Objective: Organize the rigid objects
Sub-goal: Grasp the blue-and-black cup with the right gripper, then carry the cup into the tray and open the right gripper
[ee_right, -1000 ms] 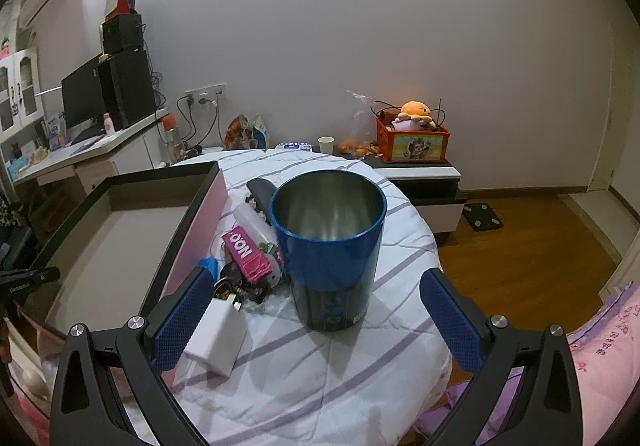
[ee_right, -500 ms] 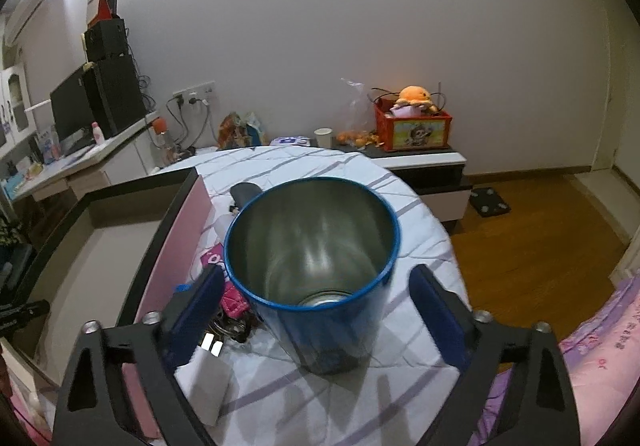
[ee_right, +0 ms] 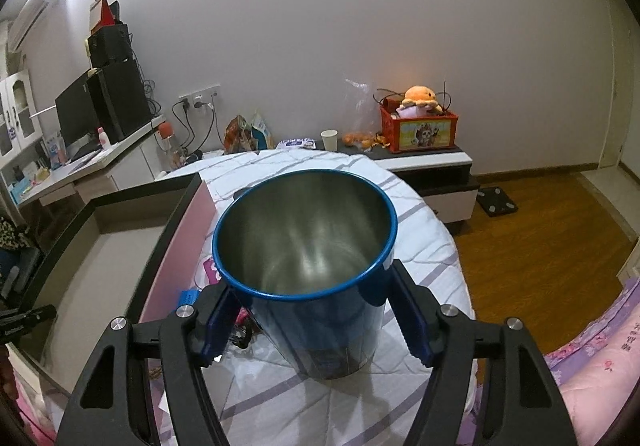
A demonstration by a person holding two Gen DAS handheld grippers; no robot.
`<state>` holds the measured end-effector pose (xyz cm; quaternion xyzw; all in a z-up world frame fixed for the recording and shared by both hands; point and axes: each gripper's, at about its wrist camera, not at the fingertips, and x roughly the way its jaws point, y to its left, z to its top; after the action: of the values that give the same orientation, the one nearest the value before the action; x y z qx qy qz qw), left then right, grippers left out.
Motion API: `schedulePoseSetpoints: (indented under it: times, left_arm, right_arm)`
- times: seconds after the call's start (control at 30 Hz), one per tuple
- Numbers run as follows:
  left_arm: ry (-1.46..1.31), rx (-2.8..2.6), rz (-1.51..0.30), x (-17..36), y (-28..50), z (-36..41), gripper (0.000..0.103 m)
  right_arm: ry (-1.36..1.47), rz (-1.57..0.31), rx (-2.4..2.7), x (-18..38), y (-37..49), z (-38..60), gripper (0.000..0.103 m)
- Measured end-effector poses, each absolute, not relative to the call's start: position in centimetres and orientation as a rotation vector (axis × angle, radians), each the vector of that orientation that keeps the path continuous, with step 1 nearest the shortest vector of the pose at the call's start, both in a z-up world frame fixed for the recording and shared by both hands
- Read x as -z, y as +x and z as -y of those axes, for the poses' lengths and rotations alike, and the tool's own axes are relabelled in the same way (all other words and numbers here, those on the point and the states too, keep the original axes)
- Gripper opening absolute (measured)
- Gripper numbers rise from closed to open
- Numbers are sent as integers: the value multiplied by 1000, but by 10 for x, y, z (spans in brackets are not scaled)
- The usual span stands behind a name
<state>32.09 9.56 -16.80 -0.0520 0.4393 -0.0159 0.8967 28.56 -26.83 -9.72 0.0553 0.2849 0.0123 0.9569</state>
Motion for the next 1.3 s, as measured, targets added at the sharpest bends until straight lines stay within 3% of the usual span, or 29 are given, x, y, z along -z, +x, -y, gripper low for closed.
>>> schedulePoseSetpoints:
  times: [0.13,0.2,0.53,1.3]
  left_arm:
    - [-105,40,-907,167,319,-96,13]
    - [-105,33,-905,167,318,-96,8]
    - [-86,38,-890,156,312,-94,9]
    - [-114,62,-858,142,295,-100,9]
  right_arm:
    - [79,-531,-20,78,279,258,70]
    - [69,-502,-41,66,275,249,70]
    - [-12,-452,-249,37,270,173,71]
    - [-135,-663,-512,94,302,53,71]
